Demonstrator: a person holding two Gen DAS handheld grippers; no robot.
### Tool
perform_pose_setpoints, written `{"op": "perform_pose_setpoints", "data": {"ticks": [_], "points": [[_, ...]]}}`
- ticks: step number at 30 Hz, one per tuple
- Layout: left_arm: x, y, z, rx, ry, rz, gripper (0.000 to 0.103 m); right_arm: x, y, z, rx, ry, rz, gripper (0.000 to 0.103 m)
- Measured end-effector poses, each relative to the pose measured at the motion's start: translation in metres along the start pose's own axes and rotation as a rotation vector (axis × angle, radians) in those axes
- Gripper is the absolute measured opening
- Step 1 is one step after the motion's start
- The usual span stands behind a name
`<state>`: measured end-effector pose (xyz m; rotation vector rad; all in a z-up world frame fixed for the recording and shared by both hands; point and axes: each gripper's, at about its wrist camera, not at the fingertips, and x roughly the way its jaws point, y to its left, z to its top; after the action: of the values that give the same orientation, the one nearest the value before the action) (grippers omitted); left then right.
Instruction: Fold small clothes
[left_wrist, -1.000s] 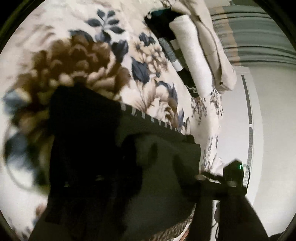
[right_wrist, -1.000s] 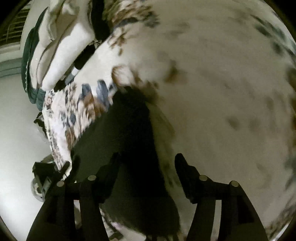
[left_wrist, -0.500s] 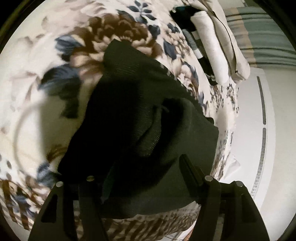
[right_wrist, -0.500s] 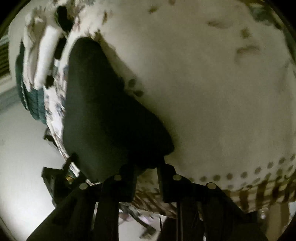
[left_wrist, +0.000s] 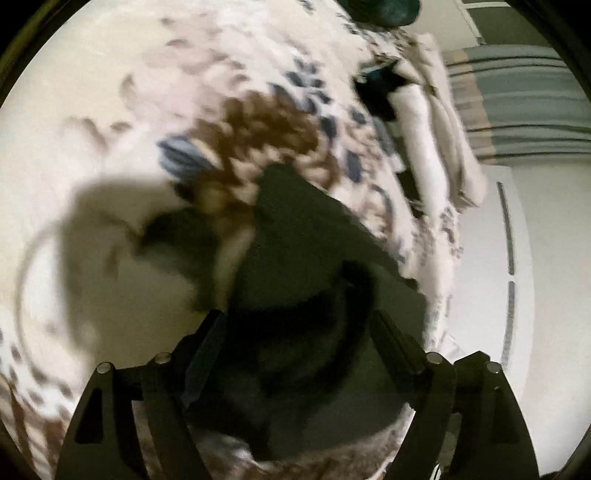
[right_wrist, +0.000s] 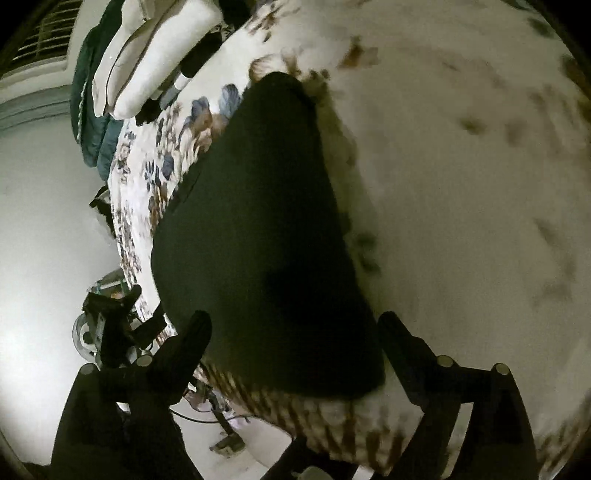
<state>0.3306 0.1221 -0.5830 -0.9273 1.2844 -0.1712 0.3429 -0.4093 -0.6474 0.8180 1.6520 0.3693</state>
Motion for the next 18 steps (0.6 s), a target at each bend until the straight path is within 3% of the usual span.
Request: {"op": "perform_pose_setpoints", "data": {"ticks": [4,9,12,18], "points": [[0.032,0.019,0.010,-0.022,0.058,-0.055,0.080,0.035,-0.021,0.037,-0.001,0.079,0.080,0.095],[0.049,0.006,0.015,-0.005,0.102,-0.231,0.082,0.062,-0.002,0.052,-0.064,0.178,0.252,0.095],[0.061,0.000,0.013,0.008,0.167,-0.305,0.082,0.076,0.011,0.056,-0.101,0.209,0.207,0.095],[0.066,-0.017,0.007,0.067,0.232,-0.364,0.082,0.081,0.013,0.061,-0.097,0.233,0.200,0.095]]}}
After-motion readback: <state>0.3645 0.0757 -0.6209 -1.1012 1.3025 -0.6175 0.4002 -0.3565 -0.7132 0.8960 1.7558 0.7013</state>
